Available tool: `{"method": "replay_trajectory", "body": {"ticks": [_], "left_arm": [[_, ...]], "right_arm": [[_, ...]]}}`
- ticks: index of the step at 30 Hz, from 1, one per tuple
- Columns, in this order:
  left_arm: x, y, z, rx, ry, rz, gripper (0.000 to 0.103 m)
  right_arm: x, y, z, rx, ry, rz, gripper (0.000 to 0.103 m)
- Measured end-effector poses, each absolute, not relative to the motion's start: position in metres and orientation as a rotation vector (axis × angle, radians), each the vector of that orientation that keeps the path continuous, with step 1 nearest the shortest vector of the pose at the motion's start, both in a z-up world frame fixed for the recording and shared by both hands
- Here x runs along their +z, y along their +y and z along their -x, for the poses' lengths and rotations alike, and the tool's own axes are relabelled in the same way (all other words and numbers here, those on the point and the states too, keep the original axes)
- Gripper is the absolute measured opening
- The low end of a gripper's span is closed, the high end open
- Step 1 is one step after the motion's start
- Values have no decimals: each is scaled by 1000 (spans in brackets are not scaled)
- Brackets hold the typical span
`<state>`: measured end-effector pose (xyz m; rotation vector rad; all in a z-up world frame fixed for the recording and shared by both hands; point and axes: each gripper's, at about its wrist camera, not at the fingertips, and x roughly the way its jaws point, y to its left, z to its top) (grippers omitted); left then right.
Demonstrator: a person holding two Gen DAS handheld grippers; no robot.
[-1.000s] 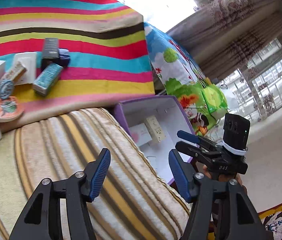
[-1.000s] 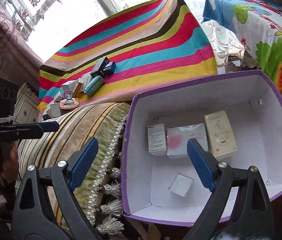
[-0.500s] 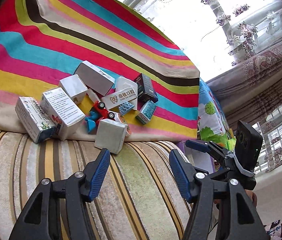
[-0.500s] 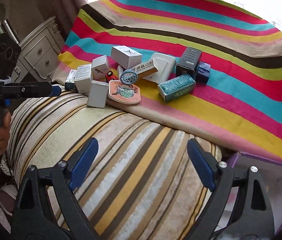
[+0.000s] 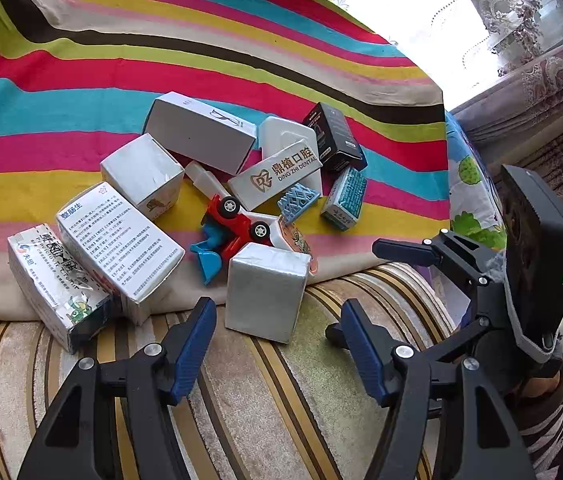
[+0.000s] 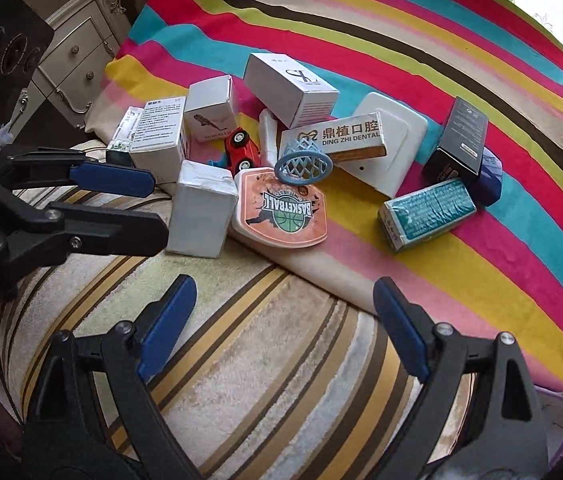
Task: Organize rigid objects
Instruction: 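Grasp the white plastic holder with the right tool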
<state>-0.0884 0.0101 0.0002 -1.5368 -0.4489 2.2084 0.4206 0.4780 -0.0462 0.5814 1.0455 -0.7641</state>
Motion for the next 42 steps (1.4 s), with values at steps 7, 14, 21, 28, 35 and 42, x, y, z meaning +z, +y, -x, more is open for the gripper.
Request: {"method": "replay_trajectory", "body": {"ticks": [7, 14, 21, 28, 35, 42], "left_arm": [[-11, 11, 93, 2175, -461, 1561, 47], [-4, -4, 86, 2180, -553, 1518, 43], [10, -35, 63, 2214, -692, 1436, 43], [11, -55, 48, 2239, -757, 1417, 43], [10, -51, 45, 2233, -767, 1407, 43], [10, -44, 46, 2239, -762, 1407, 43]], "right_arm": [[-53, 467, -437, -796, 1128, -423, 92], [-58, 465, -452, -791, 1163, -323, 82], [-58, 461, -456, -768, 1154, -305, 61], [-59, 457, -464, -727, 1152, -297, 39], [-47, 450, -451, -749, 1045, -374, 25], [-34, 457, -439, -750, 908, -462, 9]]}}
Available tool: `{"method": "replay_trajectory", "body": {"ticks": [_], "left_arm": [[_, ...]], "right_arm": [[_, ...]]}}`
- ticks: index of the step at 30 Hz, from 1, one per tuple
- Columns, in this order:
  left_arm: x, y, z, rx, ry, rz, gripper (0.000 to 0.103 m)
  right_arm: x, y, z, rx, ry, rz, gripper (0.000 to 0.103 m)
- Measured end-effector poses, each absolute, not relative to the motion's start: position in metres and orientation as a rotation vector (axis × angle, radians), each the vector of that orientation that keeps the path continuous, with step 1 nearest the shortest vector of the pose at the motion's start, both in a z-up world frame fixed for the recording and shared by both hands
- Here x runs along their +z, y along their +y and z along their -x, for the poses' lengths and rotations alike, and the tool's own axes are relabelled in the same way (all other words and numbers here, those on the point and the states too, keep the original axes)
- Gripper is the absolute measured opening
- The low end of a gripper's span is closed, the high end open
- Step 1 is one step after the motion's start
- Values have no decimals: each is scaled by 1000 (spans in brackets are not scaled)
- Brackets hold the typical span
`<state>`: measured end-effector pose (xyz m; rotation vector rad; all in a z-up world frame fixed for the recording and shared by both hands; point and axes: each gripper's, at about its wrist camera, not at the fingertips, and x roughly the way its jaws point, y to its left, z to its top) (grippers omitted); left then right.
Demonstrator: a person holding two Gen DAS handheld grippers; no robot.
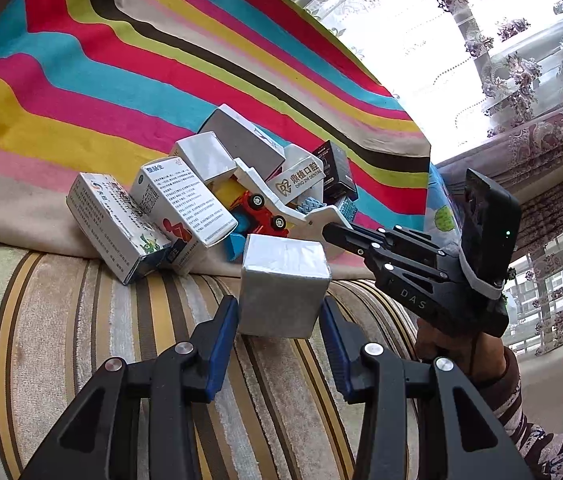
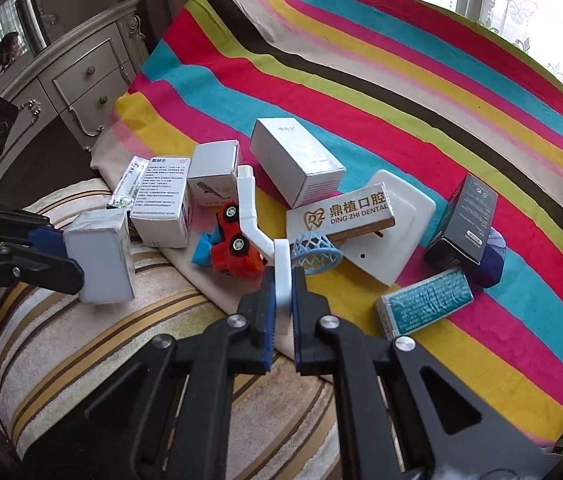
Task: Organize rigid objects
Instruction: 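Grasp the white plastic holder with the right tool, then carry the white holder into the purple box while the left tool drops the silver cube there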
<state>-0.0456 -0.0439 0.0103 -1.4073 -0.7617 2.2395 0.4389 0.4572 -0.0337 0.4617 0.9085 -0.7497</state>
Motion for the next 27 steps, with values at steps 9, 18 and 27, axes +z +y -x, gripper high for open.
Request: {"method": "replay_trajectory", "body": {"ticks": [9, 18, 27], "left_arm": [[20, -31, 40, 2244, -723, 1388, 43], [44, 25, 44, 2179, -580, 1350, 43], [61, 115, 49, 2061, -403, 1335, 43]], "right_arm": [[-10, 469, -412, -802, 755, -520, 9], [19, 507, -313, -963, 620, -605, 9], [1, 557, -144, -1309, 575, -798, 9]]}}
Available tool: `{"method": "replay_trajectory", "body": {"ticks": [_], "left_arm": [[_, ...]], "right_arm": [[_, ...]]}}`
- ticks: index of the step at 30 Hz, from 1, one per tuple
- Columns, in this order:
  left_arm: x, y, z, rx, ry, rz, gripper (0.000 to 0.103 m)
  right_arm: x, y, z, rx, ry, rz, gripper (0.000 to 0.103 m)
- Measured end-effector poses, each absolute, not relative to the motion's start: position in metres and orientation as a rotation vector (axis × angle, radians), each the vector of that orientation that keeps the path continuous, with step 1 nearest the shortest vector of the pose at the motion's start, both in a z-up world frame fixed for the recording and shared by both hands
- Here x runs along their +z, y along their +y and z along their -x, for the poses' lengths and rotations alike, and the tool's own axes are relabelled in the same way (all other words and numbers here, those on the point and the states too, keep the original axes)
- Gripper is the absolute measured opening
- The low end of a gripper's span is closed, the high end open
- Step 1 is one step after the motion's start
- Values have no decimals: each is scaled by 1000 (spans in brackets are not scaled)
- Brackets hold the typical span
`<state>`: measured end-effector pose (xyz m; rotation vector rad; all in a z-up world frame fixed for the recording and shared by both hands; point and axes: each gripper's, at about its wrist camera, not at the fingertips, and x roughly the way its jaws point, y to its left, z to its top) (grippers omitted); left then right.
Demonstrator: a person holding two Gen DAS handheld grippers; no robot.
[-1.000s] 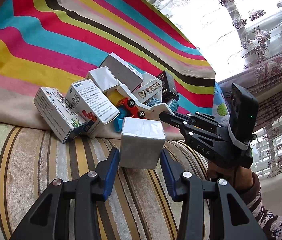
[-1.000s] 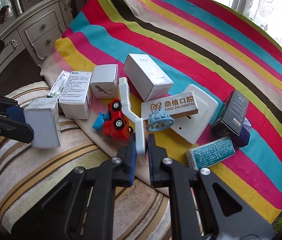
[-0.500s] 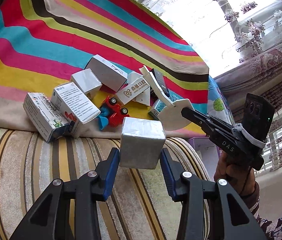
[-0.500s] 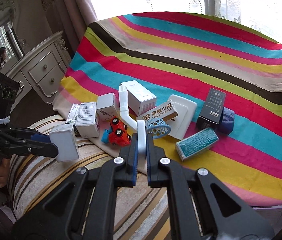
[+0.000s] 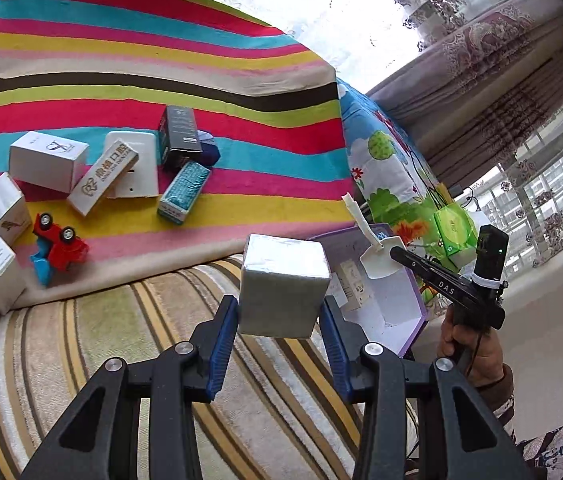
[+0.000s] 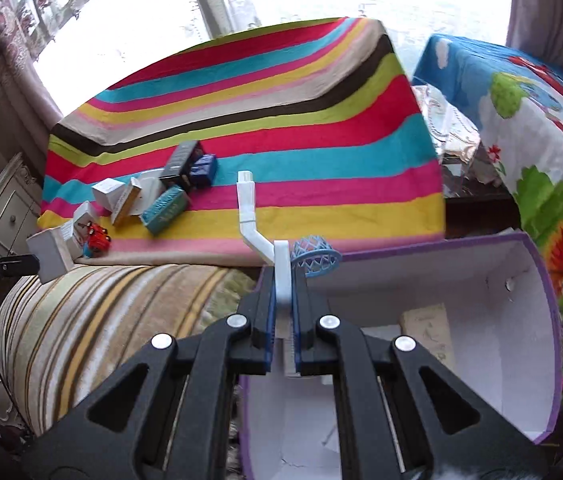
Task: Organize rigid objects
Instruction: 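Carry the white holder into the purple box while the left tool drops the silver cube there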
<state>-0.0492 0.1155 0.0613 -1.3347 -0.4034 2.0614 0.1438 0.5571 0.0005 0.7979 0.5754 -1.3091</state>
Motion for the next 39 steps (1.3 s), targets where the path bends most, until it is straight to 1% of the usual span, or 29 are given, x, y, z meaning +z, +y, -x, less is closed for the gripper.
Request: {"method": "replay_trajectory", "body": {"ticks": [7, 14, 18, 20, 21, 22, 23, 25, 28, 31, 32, 33, 34, 36, 39], "left_arm": [[69, 178, 48, 1996, -267, 1338, 43], [72, 232, 48, 1950, -158, 1344, 43], [70, 265, 49, 1916, -97, 1345, 43], [68, 283, 50, 1893, -74, 1348, 43], [66, 293, 52, 1881, -65, 1348, 43], [64, 305, 53, 1868, -55, 1349, 43], [63, 315, 55, 1855, -49, 1351, 43], [60, 338, 57, 1824, -42, 1350, 43], [60, 376, 59, 1797, -23, 1334, 43], [67, 413, 60, 1792, -10, 1279, 43], [71, 424, 62, 1789, -22, 1253, 44], [73, 433, 64, 1778, -36, 1241, 49], [74, 442, 67, 1771, -43, 1245, 60], [79, 446, 72, 1776, -69, 1236, 67], [92, 425, 70, 1816, -69, 1157, 69]], "right_arm": [[-33, 580, -49, -1510, 556, -928, 9], [-63, 572, -7, -1586, 584, -954, 10], [-80, 572, 6, -1575, 599, -1017, 14], [-81, 577, 13, -1578, 575, -1040, 18], [-81, 581, 15, -1578, 566, -1047, 23], [-79, 585, 16, -1573, 561, -1047, 31], [-78, 590, 16, -1571, 560, -1041, 35], [-72, 600, 16, -1588, 559, -1029, 49], [-63, 618, 16, -1573, 506, -1034, 57], [-60, 631, 13, -1563, 500, -1045, 63], [-60, 634, 12, -1559, 503, -1049, 63], [-60, 637, 10, -1556, 508, -1052, 63], [-60, 638, 9, -1552, 510, -1056, 63], [-61, 642, 6, -1542, 506, -1068, 64], [-61, 645, -1, -1510, 508, -1072, 64]]}}
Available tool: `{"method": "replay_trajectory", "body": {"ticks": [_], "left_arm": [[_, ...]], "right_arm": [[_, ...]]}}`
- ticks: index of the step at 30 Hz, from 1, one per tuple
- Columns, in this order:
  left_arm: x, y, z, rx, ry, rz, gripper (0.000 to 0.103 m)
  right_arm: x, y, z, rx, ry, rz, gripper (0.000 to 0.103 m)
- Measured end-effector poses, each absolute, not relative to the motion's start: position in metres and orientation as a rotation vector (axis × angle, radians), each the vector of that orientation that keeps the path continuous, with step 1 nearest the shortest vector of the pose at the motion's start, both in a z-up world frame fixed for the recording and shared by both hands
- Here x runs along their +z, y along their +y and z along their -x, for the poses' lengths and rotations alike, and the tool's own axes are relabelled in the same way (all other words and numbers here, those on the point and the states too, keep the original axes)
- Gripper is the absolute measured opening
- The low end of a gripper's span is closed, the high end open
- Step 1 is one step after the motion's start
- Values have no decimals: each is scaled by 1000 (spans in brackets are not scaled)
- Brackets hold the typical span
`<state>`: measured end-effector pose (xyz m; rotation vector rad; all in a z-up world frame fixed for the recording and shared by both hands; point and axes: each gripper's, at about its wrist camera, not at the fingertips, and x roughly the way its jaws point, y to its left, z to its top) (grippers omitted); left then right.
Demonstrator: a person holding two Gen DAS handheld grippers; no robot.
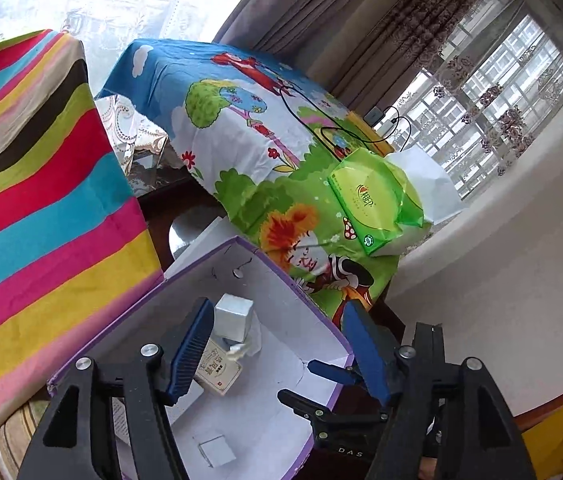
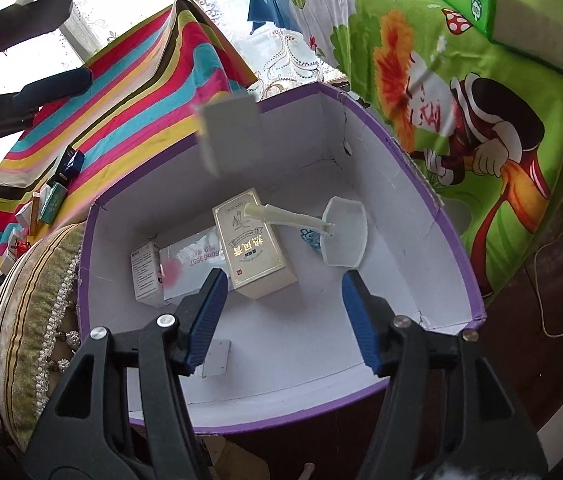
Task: Organize rigid objects
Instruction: 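Carry the white holder into the purple box while the left tool drops the silver cube there, then move both tools back to the pile of boxes on the blanket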
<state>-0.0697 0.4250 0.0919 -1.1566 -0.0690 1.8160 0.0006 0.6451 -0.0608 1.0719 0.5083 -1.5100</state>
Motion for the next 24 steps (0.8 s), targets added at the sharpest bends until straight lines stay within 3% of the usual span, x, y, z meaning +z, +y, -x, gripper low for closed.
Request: {"method": "replay_trajectory", "body": {"ticks": [11, 24], "left_arm": [[65, 276, 54, 1939, -231, 1221, 71], [50, 97, 42, 2265, -437, 1276, 71]], "right_arm": [[-52, 615, -65, -1361, 564, -1011, 64], [-24, 578, -222, -1082, 741, -799, 64]]}}
